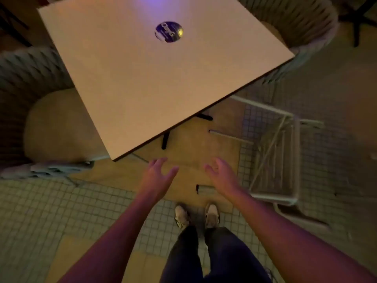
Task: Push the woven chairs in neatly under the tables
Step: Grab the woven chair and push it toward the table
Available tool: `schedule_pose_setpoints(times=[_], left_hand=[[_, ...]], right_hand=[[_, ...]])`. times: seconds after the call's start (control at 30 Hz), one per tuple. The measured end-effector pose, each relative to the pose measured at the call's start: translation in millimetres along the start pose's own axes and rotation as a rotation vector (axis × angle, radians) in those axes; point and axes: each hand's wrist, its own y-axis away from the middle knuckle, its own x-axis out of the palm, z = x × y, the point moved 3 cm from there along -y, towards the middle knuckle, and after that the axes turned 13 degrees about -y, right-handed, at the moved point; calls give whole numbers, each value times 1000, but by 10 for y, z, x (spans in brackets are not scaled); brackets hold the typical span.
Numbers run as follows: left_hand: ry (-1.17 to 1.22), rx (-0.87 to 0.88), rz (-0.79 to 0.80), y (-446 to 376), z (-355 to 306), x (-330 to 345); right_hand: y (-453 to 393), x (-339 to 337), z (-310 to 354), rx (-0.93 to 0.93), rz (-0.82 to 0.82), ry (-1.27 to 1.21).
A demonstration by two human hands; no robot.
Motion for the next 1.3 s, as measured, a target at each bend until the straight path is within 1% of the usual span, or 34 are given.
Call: schedule_pose_setpoints(times=[0.07, 0.13, 0.27, 0.33, 0.43, 0.5, 0.57, 0.6, 0.73, 0.83, 0.93, 1.03, 1.1, 1.2, 1.3], left_hand=[[-33, 29, 28, -31, -113, 158], [-75, 58, 108, -20, -307, 370], [-62, 122, 272, 129, -864, 939], [-44, 136, 358, 242, -1143, 1249], [-92, 188, 469, 518, -1638, 1870], [-108, 198, 481, 709, -1954, 2234], [-69, 187, 490, 901, -2257, 2625], [-48, 170, 495, 991, -2399, 2805], [83, 64, 543, 1390, -2977, 3592], [92, 0, 595, 1589, -3393, 4138], [148, -80, 677, 1671, -3713, 4513], [219, -173, 718, 1648, -4023, 4882], [258, -234, 728, 1590, -4251, 5153], [342, -321, 722, 1482, -4646, 5527], [441, -400, 686, 1381, -4951, 5804]], right_hand=[[86, -138, -194, 52, -53, -46], [252, -357, -467, 148, -120, -169], [630, -834, -1119, 335, -335, -455], [814, -1078, -1437, 390, -421, -562], [1132, -1537, -2060, 473, -577, -703], [1335, -1838, -2466, 526, -663, -793], [1575, -2135, -2852, 560, -752, -880], [1689, -2271, -3018, 577, -770, -899], [2063, -2779, -3691, 677, -814, -999], [2200, -3190, -4091, 720, -838, -1003], [2207, -3552, -4326, 709, -849, -1034], [2053, -3980, -4549, 675, -812, -1026], [1884, -4299, -4683, 651, -753, -1002], [1622, -4807, -4889, 637, -695, -948], [1383, -5283, -5059, 618, -591, -853]])
